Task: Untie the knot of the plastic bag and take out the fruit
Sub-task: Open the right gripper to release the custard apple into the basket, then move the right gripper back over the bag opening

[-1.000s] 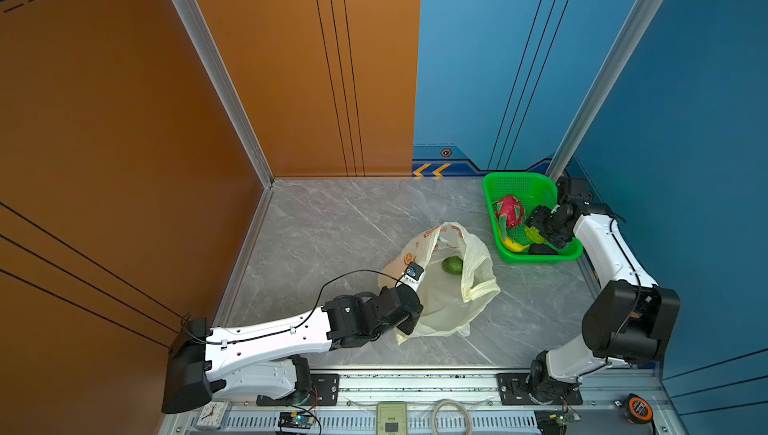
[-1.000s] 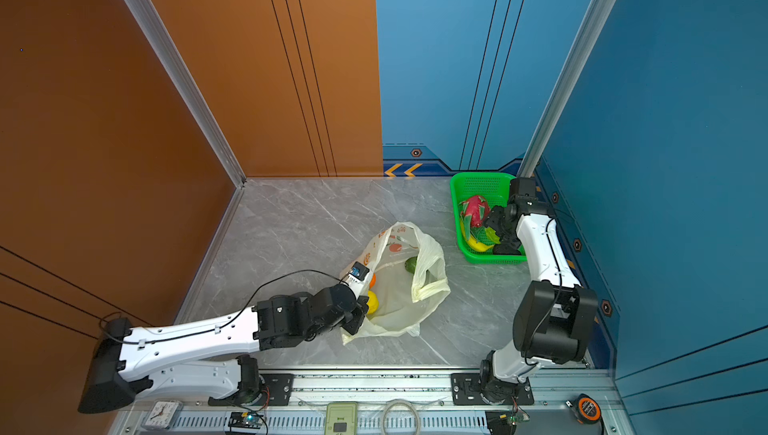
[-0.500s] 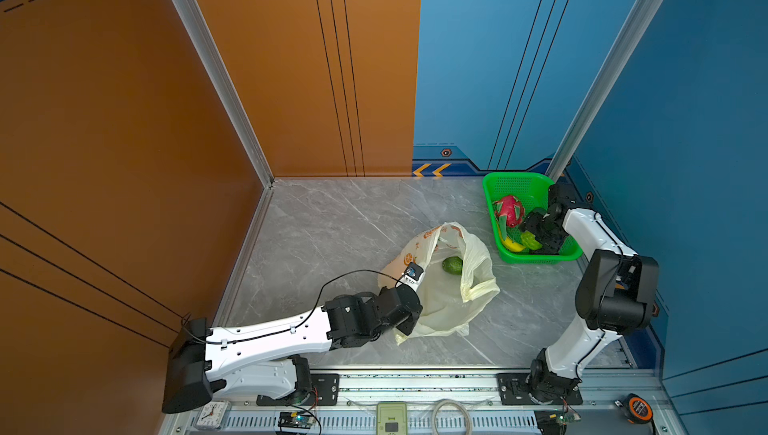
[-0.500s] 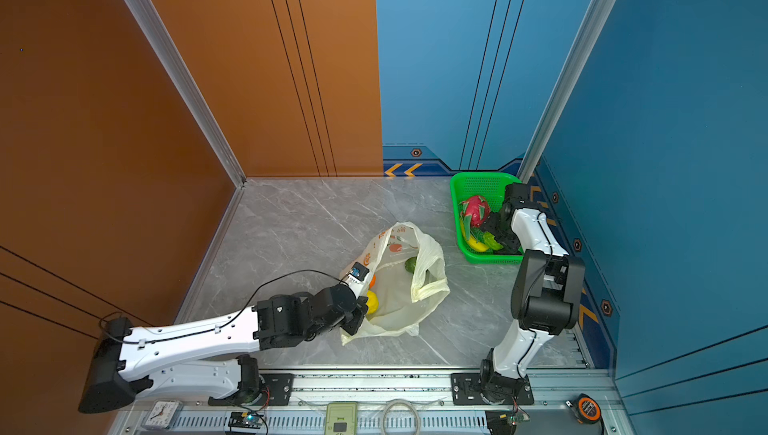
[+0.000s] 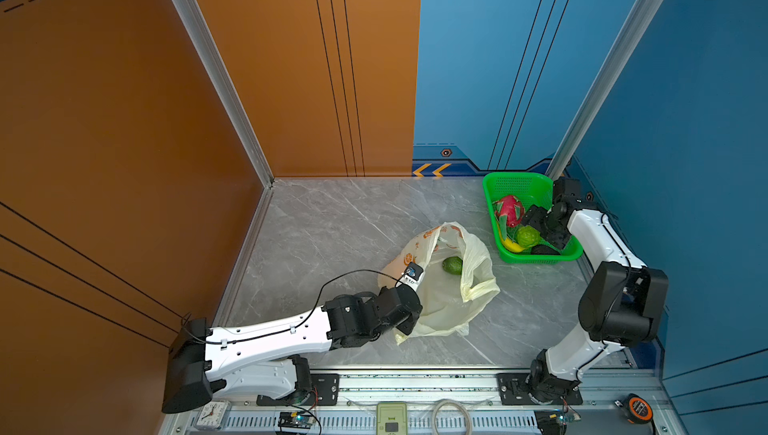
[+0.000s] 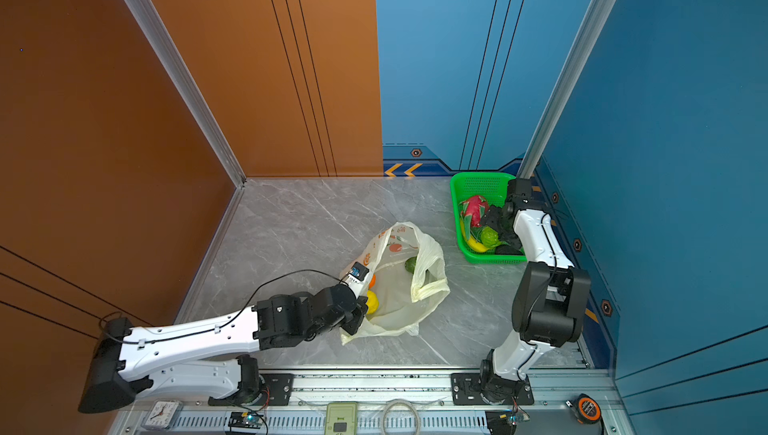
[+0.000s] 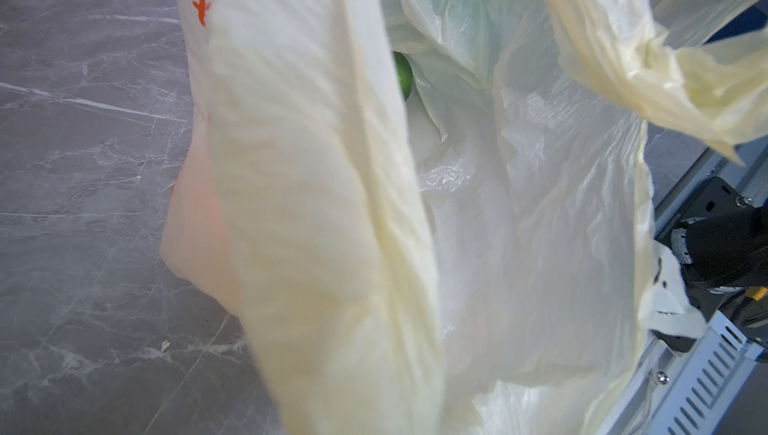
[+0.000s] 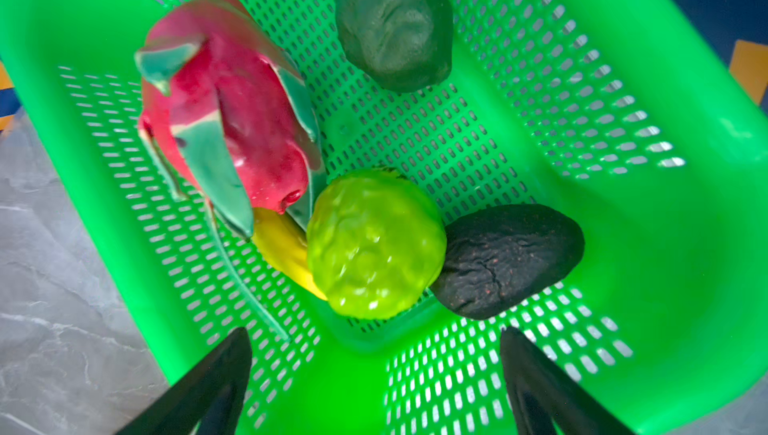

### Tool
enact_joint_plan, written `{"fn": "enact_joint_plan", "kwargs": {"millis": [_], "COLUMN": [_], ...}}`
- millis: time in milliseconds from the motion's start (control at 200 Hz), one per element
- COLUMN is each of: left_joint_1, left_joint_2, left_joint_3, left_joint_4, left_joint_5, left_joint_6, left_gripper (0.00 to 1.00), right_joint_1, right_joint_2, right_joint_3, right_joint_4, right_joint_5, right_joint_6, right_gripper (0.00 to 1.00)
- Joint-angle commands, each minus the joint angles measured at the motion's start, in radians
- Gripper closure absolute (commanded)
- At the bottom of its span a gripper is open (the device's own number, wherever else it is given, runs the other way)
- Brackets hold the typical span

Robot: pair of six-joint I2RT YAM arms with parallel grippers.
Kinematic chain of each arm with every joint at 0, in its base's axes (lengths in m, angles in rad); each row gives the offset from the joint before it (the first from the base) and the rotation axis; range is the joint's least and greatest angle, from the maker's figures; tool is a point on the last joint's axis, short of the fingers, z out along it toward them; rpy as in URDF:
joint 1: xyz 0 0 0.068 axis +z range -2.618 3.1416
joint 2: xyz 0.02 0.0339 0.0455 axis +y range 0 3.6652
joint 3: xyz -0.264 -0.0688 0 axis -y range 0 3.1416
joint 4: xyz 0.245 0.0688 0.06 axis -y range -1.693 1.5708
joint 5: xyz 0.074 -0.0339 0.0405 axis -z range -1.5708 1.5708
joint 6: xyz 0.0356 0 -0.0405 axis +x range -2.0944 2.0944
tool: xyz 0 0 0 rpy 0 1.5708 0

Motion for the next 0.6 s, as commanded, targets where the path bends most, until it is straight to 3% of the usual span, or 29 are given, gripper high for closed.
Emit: {"fn": "enact_joint_plan", "kwargs": {"millis": [0,300,591], "left_joint_1": [-0.005,-0.006,-0.005], "left_joint_2": [0.0,-0.004,-0.001], "left_joint_3": [0.025,0.032,0.063], "left_joint_4": [-0.025,-0.022,-0.006], "left_joint_5": [-0.021,-0.026,-0.012], "left_joint_6": [0.011,0.023,0.051], "left_gripper": [1.0,1.0,1.0], "right_joint_1": [0.031,0.193,0.574], "right_joint_2": [-0.082,-0.32,-0.483], "right_joint_3": [0.018,-0.003,0.026], "right_joint_4": [-0.073,-0.199,-0.285], "right_joint_5": [-0.004,-0.043,-0.005], "right_joint_6": [-0.014,0.031,0.225], "right_gripper": [0.06,0.06,0.08]}}
